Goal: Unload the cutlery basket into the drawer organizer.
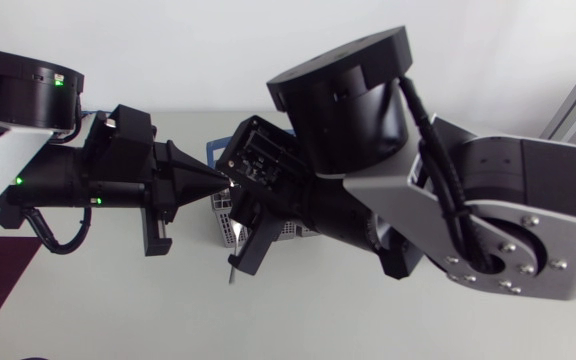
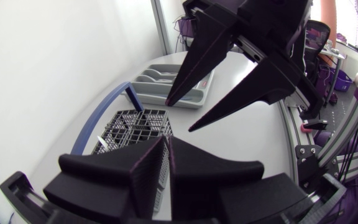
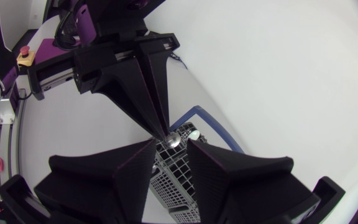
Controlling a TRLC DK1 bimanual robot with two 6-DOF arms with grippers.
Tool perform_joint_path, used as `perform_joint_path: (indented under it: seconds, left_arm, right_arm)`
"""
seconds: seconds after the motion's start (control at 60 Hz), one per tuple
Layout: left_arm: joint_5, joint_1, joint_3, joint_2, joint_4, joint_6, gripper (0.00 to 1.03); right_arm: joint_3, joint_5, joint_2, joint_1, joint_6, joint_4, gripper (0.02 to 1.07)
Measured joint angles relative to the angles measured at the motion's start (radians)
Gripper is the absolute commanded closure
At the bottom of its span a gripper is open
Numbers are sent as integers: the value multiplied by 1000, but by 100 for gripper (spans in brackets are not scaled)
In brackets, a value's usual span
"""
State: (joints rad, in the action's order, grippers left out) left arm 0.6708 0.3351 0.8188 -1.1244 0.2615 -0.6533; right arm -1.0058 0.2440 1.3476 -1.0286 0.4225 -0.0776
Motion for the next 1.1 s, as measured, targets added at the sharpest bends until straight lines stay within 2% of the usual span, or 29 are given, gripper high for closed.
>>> perform_joint_path:
  seconds: [0.267, 0.4, 0.55, 0.667, 0.8, 0.883, 1.017, 1.1]
  left_arm:
    - [0, 0, 0, -1, 7, 6, 79]
    - [-1, -15, 1, -22, 79, -6, 75]
    - [-28, -36, 1, -44, 140, -49, 60]
    - [-90, -23, 1, -68, 193, -87, 48]
    - [-244, 63, 1, -116, 248, -107, 35]
    - [-309, 126, 1, -170, 285, -107, 30]
    - [-412, 227, -9, -292, 296, -100, 29]
    - [-446, 258, -10, -372, 293, -76, 29]
  right_arm:
    - [1, 12, -1, 0, -1, 4, 57]
    - [21, 13, -13, 1, -1, 7, 54]
    - [44, 14, -23, 3, -1, 7, 53]
    - [58, 14, -24, 3, -1, 7, 53]
    - [77, 14, -32, 4, -3, 7, 53]
    - [80, 14, -40, 7, -3, 7, 53]
    - [92, 14, -64, 11, -4, 7, 52]
    - [107, 14, -76, 11, -8, 7, 52]
